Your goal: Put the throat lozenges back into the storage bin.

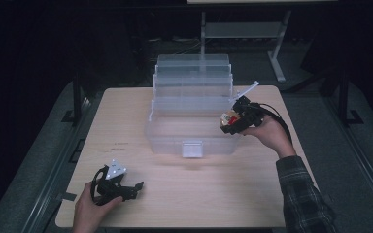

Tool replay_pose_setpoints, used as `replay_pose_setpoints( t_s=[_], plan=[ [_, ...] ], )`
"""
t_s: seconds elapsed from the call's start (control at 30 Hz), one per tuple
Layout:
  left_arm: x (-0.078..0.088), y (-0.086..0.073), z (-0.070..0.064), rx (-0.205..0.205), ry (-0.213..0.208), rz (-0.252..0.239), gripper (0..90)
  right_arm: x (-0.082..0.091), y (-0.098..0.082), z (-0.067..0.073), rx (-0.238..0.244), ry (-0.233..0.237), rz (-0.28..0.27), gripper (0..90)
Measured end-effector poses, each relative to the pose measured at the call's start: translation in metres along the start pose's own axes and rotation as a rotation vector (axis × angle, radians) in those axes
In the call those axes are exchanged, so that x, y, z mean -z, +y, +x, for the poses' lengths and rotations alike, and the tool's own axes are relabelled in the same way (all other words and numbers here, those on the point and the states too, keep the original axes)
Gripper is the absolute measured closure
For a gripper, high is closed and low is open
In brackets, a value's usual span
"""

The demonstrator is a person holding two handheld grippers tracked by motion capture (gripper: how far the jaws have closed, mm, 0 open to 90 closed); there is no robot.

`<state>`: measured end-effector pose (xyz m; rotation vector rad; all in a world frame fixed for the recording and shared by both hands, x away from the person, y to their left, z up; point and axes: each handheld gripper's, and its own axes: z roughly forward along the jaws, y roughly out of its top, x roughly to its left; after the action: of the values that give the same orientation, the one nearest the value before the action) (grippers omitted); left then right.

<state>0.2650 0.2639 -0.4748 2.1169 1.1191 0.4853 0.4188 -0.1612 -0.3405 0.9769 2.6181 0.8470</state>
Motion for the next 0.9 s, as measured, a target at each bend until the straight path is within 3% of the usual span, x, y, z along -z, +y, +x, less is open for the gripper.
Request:
replay_pose_setpoints(
  t_s=[0.5, 0.9],
  plan=[
    [0.0, 0.0, 0.0, 0.0, 0.0, 0.0, 10.5, -0.015, 0.003, -0.001, -0.004, 0.005, 0.035, 19.6],
    [0.0, 0.0, 0.0, 0.0, 0.0, 0.0, 10.5, -0.015, 0.004, -0.003, -0.015, 0.011, 0.024, 17.8]
  ],
)
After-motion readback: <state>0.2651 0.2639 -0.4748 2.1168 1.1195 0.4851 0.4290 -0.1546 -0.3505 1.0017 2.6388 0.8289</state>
